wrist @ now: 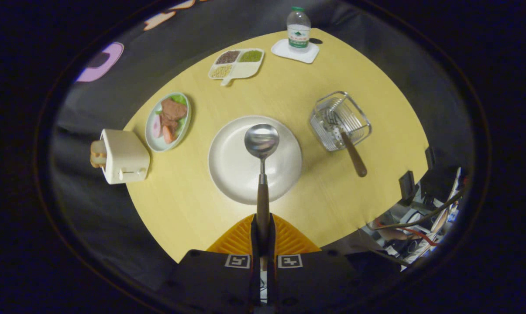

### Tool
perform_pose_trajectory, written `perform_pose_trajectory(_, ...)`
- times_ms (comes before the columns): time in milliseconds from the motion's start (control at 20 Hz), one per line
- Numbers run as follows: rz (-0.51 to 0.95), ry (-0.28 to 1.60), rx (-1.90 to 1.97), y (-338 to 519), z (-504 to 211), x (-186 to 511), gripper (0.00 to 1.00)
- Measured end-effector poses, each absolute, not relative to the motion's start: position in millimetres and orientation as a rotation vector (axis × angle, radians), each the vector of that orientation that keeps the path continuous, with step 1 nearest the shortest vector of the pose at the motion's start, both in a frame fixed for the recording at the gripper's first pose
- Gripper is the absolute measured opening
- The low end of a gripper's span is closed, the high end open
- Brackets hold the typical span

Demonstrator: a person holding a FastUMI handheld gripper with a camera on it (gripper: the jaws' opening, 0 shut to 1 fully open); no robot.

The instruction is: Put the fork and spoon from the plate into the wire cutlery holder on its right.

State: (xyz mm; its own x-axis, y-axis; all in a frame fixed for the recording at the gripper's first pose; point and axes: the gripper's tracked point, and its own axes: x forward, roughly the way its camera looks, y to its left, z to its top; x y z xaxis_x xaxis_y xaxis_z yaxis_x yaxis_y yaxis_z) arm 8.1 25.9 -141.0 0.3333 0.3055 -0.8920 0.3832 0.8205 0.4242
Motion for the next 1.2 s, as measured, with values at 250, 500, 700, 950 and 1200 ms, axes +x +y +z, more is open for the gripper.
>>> perform_pose_trajectory(250,-0.13,1.274,0.766,-16,-138,18,0.09)
perform_pose_trajectory(500,-0.173,1.321,0.87,-40,-150,26,0.09)
perform_pose_trajectory(700,-0.197,1.378,0.935,-50,-168,30,0.09)
perform_pose_trajectory(950,-0.19,1.426,1.015,-49,-184,43,0.09)
perform_pose_trajectory(1200,-0.181,1.465,1.049,-47,-198,48,0.09)
